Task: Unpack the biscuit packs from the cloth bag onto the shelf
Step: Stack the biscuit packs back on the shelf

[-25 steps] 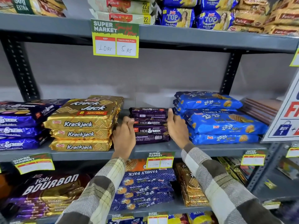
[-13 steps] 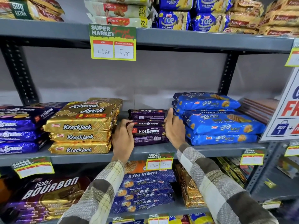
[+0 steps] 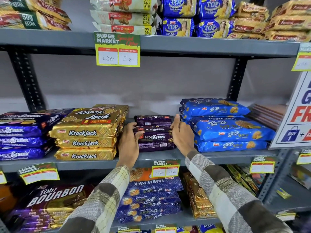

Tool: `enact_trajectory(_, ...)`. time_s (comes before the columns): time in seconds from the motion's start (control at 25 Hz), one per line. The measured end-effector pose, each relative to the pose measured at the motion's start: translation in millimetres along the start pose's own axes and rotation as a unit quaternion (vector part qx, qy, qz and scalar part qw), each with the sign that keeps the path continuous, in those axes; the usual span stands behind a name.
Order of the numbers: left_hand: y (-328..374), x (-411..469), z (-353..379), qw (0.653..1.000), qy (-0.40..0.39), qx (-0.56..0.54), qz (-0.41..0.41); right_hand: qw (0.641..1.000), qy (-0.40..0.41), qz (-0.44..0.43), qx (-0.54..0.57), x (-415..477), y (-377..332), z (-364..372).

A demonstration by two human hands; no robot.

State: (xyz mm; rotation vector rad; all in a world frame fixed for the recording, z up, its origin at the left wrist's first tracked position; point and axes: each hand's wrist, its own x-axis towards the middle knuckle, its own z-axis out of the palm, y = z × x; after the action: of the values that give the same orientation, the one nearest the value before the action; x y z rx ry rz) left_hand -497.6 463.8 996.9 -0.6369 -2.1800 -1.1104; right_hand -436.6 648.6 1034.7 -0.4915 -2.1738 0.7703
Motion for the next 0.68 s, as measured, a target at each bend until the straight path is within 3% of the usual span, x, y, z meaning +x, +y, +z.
enact_trajectory(0.2, 7.9, -7.4, 0.9, 0.996, 0.03, 0.072, 0.051, 0.995, 0.04, -0.076, -0.045, -1.0, 4.0, -1.8)
enact_trajectory(0.68, 51.3, -1.2, -22.7, 0.966, 0.017, 0.233, 0.11, 0.968, 0.075, -0.225, -0.08, -5.0, -13.0, -8.8)
